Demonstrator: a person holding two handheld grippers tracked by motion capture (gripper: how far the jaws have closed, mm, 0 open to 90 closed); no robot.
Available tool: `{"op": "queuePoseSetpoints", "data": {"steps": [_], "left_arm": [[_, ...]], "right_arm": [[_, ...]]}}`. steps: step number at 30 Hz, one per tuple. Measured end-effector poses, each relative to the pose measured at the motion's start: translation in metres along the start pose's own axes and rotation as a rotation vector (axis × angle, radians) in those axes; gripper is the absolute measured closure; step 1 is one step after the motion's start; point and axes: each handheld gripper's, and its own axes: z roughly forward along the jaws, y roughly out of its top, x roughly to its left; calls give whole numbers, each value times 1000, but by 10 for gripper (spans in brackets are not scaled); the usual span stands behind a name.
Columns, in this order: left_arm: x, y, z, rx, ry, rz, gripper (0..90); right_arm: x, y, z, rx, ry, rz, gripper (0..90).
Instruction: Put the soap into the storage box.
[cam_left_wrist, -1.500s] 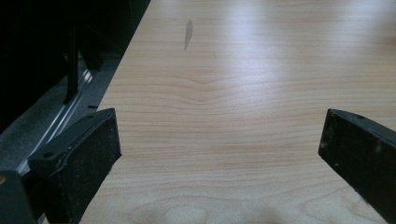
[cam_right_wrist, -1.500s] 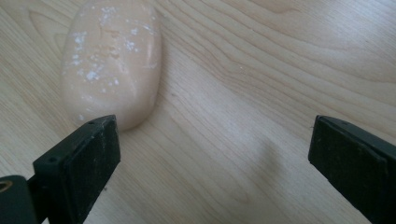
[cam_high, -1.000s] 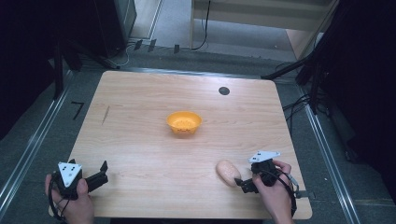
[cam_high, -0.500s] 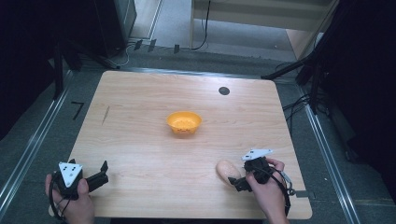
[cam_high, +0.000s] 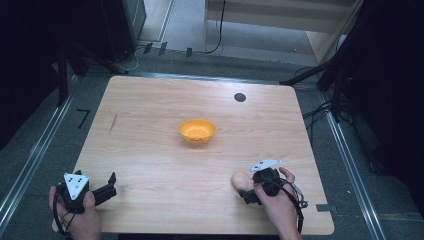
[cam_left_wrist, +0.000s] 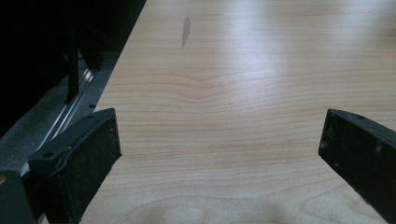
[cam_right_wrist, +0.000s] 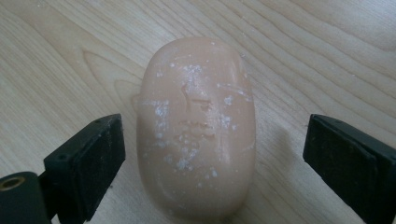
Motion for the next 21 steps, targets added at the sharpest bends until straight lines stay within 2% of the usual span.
{"op": "queuePoseSetpoints", "data": {"steps": [4, 6, 10, 13, 21], "left_arm": [[0, 0, 0, 2, 0, 0, 0], [0, 0, 0, 1, -2, -1, 0], [0, 0, 0, 5, -9, 2, 0], [0, 0, 0, 6, -10, 3, 0], [0, 0, 1, 7, -10, 1, 0]], "right_arm": [[1, 1, 2, -2, -6, 6, 76], [5, 1, 4, -1, -23, 10, 118], [6, 2, 7, 3, -14, 27, 122], [8, 3, 9, 15, -24, 37, 133], [9, 2, 12, 13, -47, 32, 166]]}}
